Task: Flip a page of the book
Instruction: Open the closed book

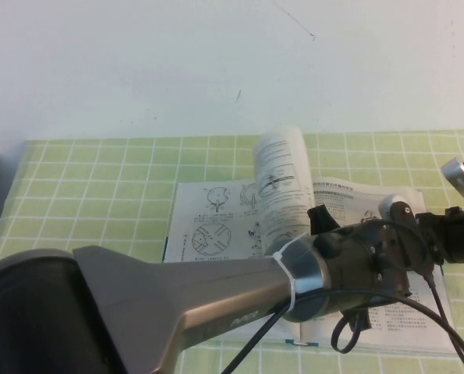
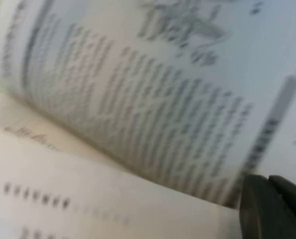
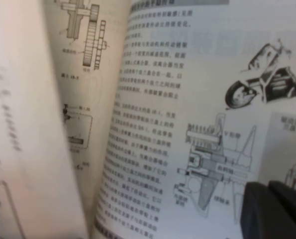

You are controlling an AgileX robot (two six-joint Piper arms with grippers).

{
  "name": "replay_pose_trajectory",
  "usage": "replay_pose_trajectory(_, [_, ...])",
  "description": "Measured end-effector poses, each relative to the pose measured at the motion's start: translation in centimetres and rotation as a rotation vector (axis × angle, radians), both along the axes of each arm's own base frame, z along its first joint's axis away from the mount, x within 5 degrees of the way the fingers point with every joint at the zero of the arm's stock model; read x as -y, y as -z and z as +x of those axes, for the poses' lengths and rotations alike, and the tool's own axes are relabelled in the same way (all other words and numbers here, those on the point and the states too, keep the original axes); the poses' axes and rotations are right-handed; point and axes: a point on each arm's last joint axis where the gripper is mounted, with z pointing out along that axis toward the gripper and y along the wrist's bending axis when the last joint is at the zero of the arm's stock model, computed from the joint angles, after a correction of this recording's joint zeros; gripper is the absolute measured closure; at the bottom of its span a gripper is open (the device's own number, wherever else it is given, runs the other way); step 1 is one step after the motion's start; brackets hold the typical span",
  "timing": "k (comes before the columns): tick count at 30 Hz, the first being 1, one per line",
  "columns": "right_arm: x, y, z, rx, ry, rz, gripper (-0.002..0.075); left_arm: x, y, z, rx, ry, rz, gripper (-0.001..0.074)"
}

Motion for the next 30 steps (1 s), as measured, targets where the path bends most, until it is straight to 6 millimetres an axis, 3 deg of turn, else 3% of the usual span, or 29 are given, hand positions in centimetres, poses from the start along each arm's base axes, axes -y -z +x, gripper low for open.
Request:
replay_pose_trajectory(10, [-0.1, 0.0, 0.0, 0.0, -0.002, 0.001, 0.0727, -2.1, -2.1, 0.5, 0.023, -0.151, 0.1, 0.0739])
replay_pose_trajectory(19, [-0.2, -0.7, -0.2, 0.018, -0.033, -0.013, 0.0728, -4.2, -1.1, 3.3, -0.266, -0.28, -0.059, 0.0739])
replay_pose_trajectory(23, [-0.1, -2.8, -0.5, 0.079, -0.063, -0.046, 0.0728, -5.7, -1.0, 5.3, -0.345, -0.346, -0.143, 0.0739])
replay_pose_trajectory(30, [-0.2, -9.4, -1.0, 0.275, -0.064, -0.081, 0.0728, -8.4, -1.1, 8.1, -0.431, -0.417, -0.225, 0.0739])
